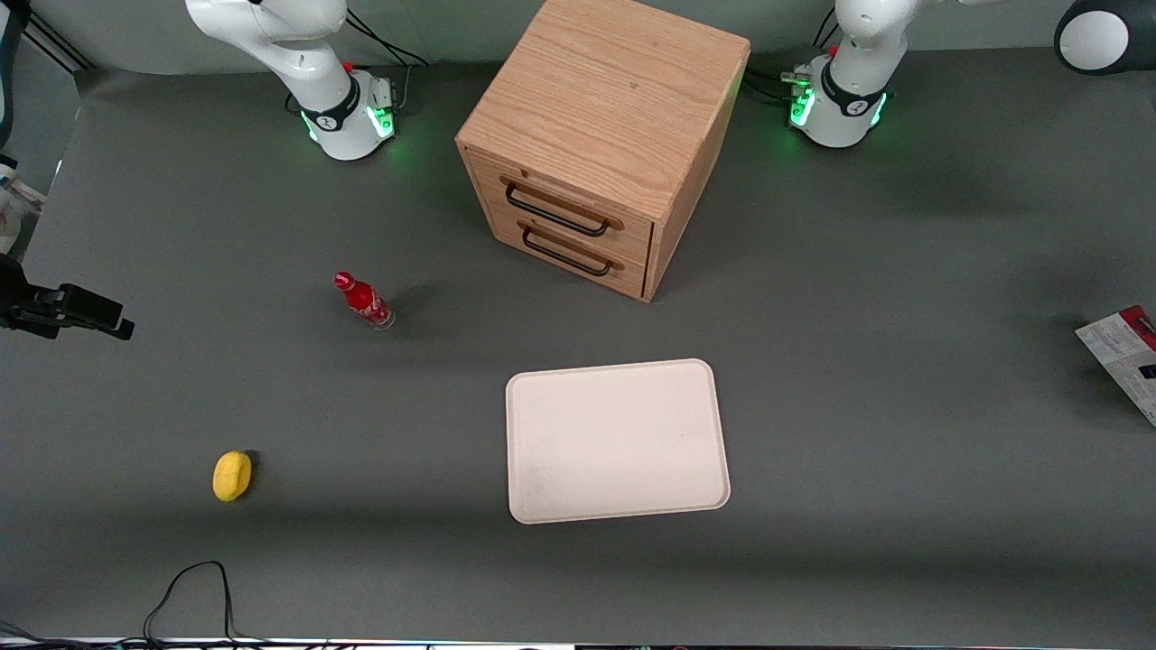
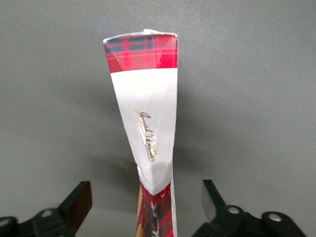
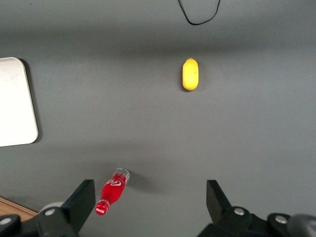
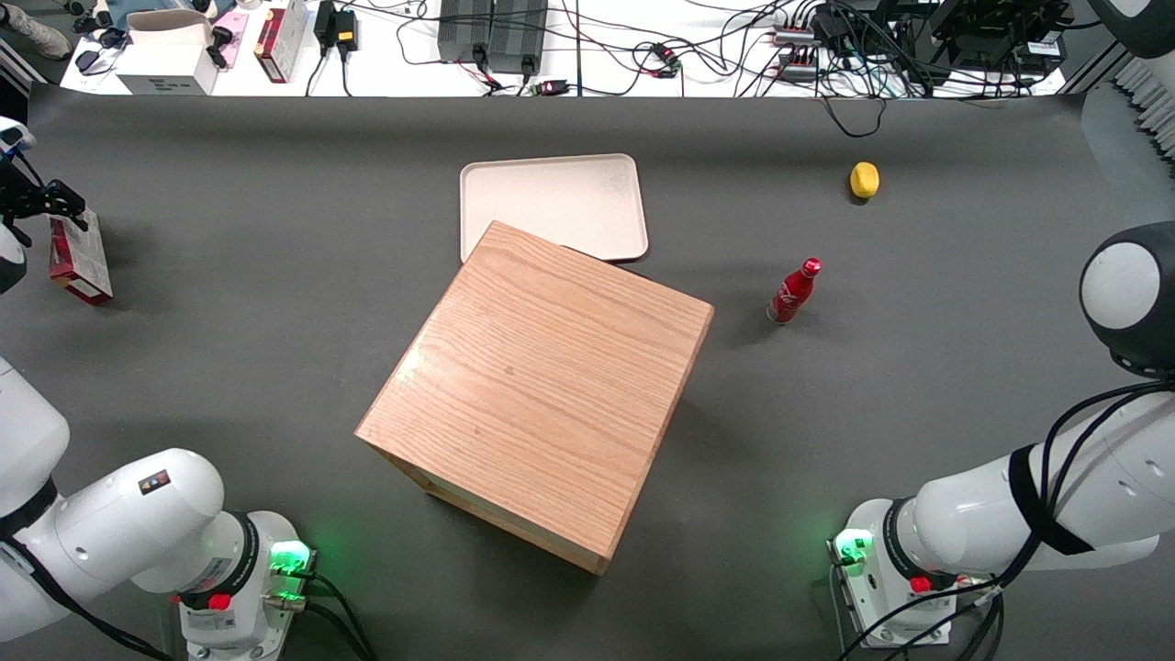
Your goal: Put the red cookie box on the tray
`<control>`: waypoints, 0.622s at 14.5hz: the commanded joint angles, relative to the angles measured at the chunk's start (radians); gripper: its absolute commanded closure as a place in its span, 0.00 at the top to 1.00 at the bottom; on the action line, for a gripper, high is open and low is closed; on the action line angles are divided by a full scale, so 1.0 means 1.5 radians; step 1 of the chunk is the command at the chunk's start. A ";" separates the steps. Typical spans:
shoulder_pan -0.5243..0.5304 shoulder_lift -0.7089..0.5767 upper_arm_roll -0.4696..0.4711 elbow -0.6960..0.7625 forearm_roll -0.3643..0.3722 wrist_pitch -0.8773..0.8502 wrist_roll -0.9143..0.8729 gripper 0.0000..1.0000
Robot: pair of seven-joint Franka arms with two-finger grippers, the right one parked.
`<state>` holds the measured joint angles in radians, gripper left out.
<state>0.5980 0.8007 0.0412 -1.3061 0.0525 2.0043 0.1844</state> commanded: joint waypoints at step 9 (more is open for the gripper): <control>0.007 0.001 -0.004 -0.008 0.006 0.008 0.081 0.00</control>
<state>0.6030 0.8025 0.0404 -1.3115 0.0529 2.0044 0.2882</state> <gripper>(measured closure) 0.974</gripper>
